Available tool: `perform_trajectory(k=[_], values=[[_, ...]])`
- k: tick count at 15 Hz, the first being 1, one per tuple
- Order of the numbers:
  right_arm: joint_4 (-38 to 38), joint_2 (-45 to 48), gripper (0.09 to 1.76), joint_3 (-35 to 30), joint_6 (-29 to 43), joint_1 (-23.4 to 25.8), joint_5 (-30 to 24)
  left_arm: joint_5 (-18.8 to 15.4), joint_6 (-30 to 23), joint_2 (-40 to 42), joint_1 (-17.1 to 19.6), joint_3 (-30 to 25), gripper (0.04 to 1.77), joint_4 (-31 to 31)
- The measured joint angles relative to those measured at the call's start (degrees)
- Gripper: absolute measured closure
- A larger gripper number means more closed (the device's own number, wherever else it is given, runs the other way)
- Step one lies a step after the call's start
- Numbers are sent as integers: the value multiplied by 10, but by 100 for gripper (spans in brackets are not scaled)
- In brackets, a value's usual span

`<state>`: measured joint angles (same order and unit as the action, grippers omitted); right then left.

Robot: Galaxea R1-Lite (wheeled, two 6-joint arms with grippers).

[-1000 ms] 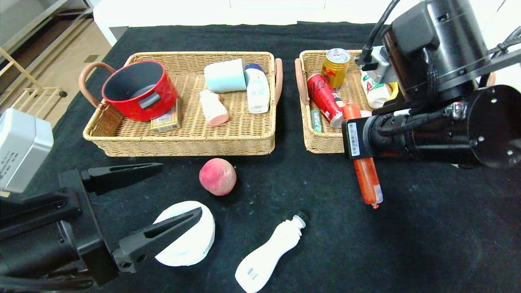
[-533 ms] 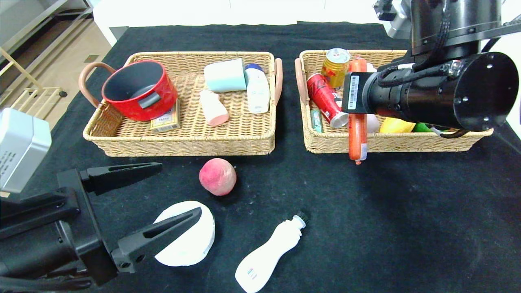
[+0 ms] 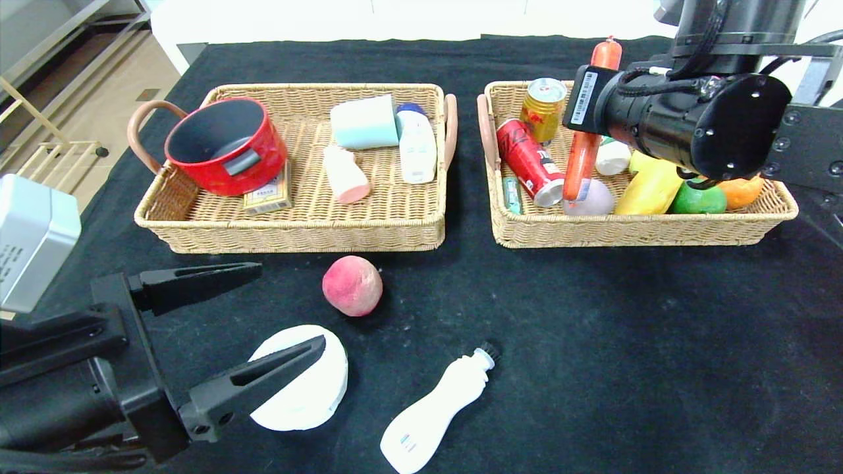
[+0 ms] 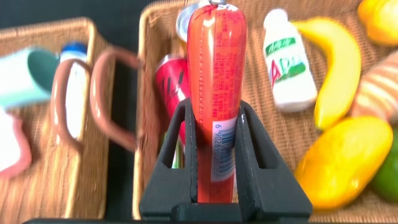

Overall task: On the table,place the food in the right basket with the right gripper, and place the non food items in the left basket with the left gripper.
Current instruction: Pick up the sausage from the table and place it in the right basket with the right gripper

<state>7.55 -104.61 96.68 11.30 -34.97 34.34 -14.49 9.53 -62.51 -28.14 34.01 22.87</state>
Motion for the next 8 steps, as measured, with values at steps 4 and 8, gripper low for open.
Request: perform_trajectory(k=[4, 8], values=[[68, -23, 141, 2, -5, 31, 0, 0, 0, 0, 0, 1, 9, 0], [131, -47, 141, 11, -22, 57, 0, 0, 0, 0, 0, 1, 9, 0]])
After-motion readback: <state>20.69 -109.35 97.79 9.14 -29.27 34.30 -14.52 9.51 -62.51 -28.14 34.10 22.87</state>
